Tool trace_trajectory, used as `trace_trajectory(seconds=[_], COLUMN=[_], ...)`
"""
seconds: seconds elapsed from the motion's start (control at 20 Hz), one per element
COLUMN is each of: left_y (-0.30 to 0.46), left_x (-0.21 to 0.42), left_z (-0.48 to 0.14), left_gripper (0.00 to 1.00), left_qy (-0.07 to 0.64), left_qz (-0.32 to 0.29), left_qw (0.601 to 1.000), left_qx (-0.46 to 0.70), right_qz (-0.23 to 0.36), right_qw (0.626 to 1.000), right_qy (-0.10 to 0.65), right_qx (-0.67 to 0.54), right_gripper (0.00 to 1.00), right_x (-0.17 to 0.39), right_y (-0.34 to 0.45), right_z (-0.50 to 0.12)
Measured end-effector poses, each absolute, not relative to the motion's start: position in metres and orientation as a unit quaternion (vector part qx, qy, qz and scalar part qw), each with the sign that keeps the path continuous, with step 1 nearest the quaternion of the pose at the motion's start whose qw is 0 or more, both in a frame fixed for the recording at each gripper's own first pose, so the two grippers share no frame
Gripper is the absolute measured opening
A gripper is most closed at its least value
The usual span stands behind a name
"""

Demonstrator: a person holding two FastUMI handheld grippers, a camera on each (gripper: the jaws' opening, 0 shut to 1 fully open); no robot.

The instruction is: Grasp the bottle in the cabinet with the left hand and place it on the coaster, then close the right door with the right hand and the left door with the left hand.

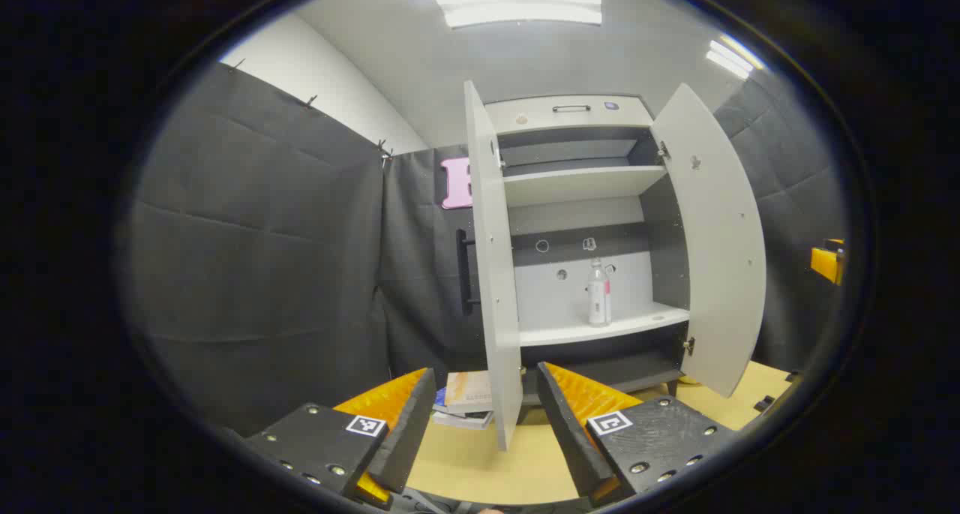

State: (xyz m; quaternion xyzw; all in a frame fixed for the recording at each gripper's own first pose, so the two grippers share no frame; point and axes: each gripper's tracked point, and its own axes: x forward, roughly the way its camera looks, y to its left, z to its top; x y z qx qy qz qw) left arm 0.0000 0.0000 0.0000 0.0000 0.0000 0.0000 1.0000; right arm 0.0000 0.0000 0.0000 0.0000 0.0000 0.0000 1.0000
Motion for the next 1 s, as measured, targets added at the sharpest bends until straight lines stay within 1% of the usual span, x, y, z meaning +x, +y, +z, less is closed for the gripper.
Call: trace_trajectory(seconds=[0.35, 0.4, 0.55, 0.6, 0.65, 0.7, 0.75, 0.95, 1.0], left_y=[0.001, 0.0, -0.002, -0.003, -0.005, -0.01, -0.017, -0.036, -0.041], left_x=[-0.001, 0.0, 0.0, -0.002, -0.002, -0.003, -0.004, 0.002, 0.004], left_z=[0.001, 0.001, 0.003, 0.004, 0.005, 0.008, 0.012, 0.021, 0.024], left_gripper=[0.89, 0.89, 0.89, 0.89, 0.89, 0.89, 0.89, 0.89, 0.89], left_qy=[0.0, 0.0, 0.0, 0.0, 0.0, -0.002, -0.004, -0.019, -0.022], left_qz=[0.005, 0.005, 0.003, 0.002, 0.002, -0.002, -0.006, -0.003, -0.002], left_qw=[1.0, 1.0, 1.0, 1.0, 1.0, 1.0, 1.0, 1.0, 1.0], left_qx=[0.003, 0.002, 0.002, 0.003, 0.004, 0.004, 0.001, -0.011, -0.01], right_qz=[0.0, 0.0, 0.0, 0.001, 0.002, 0.003, 0.003, 0.009, 0.013], right_qw=[1.0, 1.0, 1.0, 1.0, 1.0, 1.0, 1.0, 1.0, 1.0], right_qy=[0.0, 0.0, -0.003, -0.002, -0.001, 0.0, -0.001, 0.001, 0.003], right_qx=[0.0, 0.0, -0.003, -0.004, -0.005, -0.004, -0.002, -0.005, -0.004], right_gripper=[0.97, 0.92, 0.92, 0.97, 0.97, 0.92, 0.97, 0.97, 0.92], right_x=[0.001, 0.001, 0.0, 0.001, 0.001, 0.001, 0.001, 0.004, 0.003], right_y=[-0.005, -0.006, -0.01, -0.013, -0.015, -0.017, -0.02, -0.032, -0.036], right_z=[-0.001, -0.001, -0.002, -0.003, -0.004, -0.006, -0.006, -0.014, -0.017])
